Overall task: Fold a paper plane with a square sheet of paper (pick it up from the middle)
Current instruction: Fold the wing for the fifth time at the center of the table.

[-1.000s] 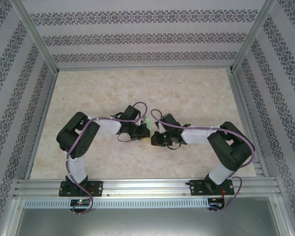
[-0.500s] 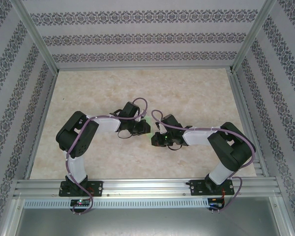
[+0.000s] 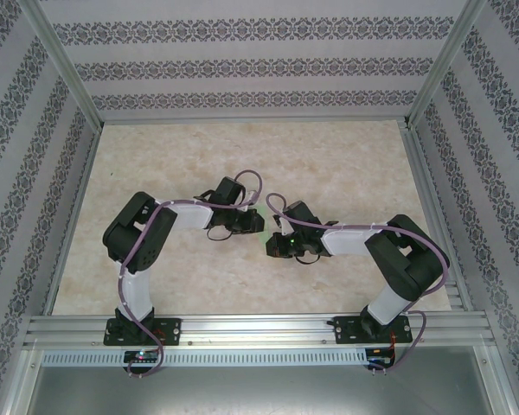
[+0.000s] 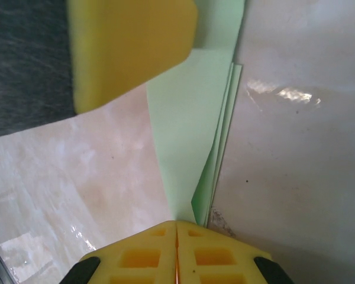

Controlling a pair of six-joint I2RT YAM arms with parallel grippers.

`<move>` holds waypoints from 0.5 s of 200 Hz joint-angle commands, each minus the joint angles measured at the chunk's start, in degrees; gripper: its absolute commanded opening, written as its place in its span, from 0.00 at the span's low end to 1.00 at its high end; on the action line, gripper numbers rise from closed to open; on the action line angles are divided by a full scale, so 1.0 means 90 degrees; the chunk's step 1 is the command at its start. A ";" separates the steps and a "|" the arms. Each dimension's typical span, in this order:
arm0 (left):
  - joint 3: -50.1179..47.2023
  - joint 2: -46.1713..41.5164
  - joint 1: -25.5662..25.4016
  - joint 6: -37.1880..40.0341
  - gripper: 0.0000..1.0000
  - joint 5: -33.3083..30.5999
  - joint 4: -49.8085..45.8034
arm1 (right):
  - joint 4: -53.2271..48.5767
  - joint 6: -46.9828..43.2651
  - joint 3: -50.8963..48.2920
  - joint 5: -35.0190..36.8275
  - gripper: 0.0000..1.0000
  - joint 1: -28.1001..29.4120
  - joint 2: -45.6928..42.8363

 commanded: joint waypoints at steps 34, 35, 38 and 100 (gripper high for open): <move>0.0302 0.0342 0.0098 0.0417 0.16 -0.0013 0.0085 | -0.1091 -0.0248 -0.0416 0.0248 0.08 -0.0020 0.0362; 0.0306 0.0345 0.0100 0.0413 0.16 -0.0017 0.0080 | -0.1095 -0.0254 -0.0417 0.0245 0.08 -0.0021 0.0357; 0.0309 0.0356 0.0101 0.0419 0.16 -0.0048 0.0047 | -0.1101 -0.0258 -0.0419 0.0248 0.08 -0.0023 0.0353; 0.0349 0.0436 0.0126 0.0409 0.14 -0.0362 -0.0474 | -0.0868 -0.0029 -0.0206 0.0252 0.11 -0.0063 -0.0384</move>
